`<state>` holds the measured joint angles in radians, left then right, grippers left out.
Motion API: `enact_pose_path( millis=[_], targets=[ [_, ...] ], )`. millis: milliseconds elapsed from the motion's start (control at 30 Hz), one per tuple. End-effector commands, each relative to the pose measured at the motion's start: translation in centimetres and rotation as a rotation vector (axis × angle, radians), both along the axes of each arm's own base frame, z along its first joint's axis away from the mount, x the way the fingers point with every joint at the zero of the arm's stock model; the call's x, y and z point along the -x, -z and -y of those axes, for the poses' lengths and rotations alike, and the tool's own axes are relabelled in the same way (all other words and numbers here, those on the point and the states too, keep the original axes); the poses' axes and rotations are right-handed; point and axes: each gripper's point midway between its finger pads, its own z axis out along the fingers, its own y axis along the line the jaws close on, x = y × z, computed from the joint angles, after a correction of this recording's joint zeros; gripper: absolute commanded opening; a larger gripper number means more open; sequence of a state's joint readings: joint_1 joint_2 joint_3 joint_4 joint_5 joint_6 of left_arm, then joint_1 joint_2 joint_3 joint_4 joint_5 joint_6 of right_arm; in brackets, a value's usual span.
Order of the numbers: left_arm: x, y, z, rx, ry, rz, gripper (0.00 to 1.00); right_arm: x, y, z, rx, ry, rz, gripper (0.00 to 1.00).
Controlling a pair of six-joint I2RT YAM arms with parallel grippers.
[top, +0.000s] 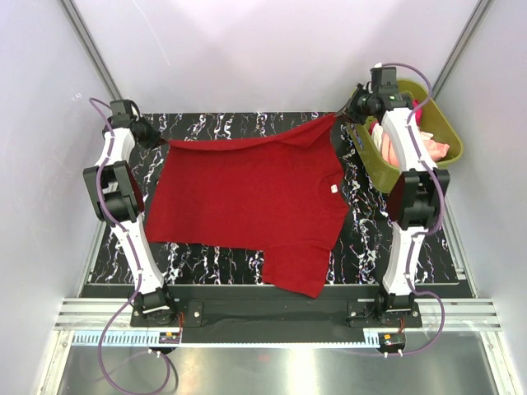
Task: Fold and stack the t-shirts
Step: Fold the tshirt
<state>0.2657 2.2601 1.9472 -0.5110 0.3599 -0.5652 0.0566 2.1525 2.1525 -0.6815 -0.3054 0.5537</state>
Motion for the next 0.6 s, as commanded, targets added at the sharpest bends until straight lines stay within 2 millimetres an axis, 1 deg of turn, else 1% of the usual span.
enact_pose_path(
  millis=[0,33,67,100,133,167,200,233,267,333,367,433,467,533,567],
  targets=[
    [1.9,-3.0,-0.7,-0.078,0.013,-0.001,0.0,3.5,-4.6,0.0,0.0,-0.014,0.053,0.0],
    [2.5,-2.5,-0.7,-0.087,0.01,-0.033,0.0,4.4,-5.4,0.1,-0.008,-0.006,0.057,0.0],
    [2.8,-2.2,-1.0,-0.101,0.014,-0.047,0.0,5.0,-5.0,-0.1,-0.015,-0.011,0.043,0.0],
    [3.1,-2.1,-1.0,-0.105,0.016,-0.059,0.0,6.0,-3.5,-0.1,-0.02,-0.013,-0.003,0.0],
    [3.7,-1.6,-1.2,-0.115,0.011,-0.087,0.0,6.9,-4.0,0.0,-0.021,-0.01,-0.001,0.0],
    [4.0,-1.2,-1.1,-0.121,0.02,-0.101,0.0,7.8,-2.4,0.0,-0.018,-0.008,-0.044,0.0],
    [4.3,-1.1,-1.3,-0.121,0.021,-0.109,0.0,8.4,-2.0,0.1,-0.018,-0.006,-0.057,0.0],
    [4.7,-0.9,-1.2,-0.127,0.022,-0.127,0.0,9.1,-2.3,0.2,-0.018,0.0,-0.053,0.0],
    [5.1,-0.3,-1.3,-0.13,0.027,-0.144,0.0,9.9,-0.8,0.2,-0.018,-0.001,-0.089,0.0],
    [5.7,0.1,-1.5,-0.144,0.023,-0.169,0.0,10.8,-0.4,0.2,-0.022,0.003,-0.101,0.0],
    [6.2,0.6,-1.5,-0.147,0.024,-0.186,0.0,11.4,0.6,0.3,-0.023,0.004,-0.124,0.0],
    [6.8,0.9,-1.8,-0.159,0.014,-0.211,0.0,11.9,0.9,0.4,-0.012,0.006,-0.128,0.0],
    [7.0,0.9,-2.0,-0.161,0.01,-0.217,0.0,12.1,1.4,0.5,-0.004,0.005,-0.138,0.0],
    [7.8,1.2,-2.3,-0.185,-0.001,-0.237,0.0,12.3,1.7,0.7,0.016,0.0,-0.143,0.0],
    [8.1,0.6,-2.5,-0.196,-0.011,-0.23,0.0,12.5,2.0,0.9,0.023,0.002,-0.158,0.0]
  ],
)
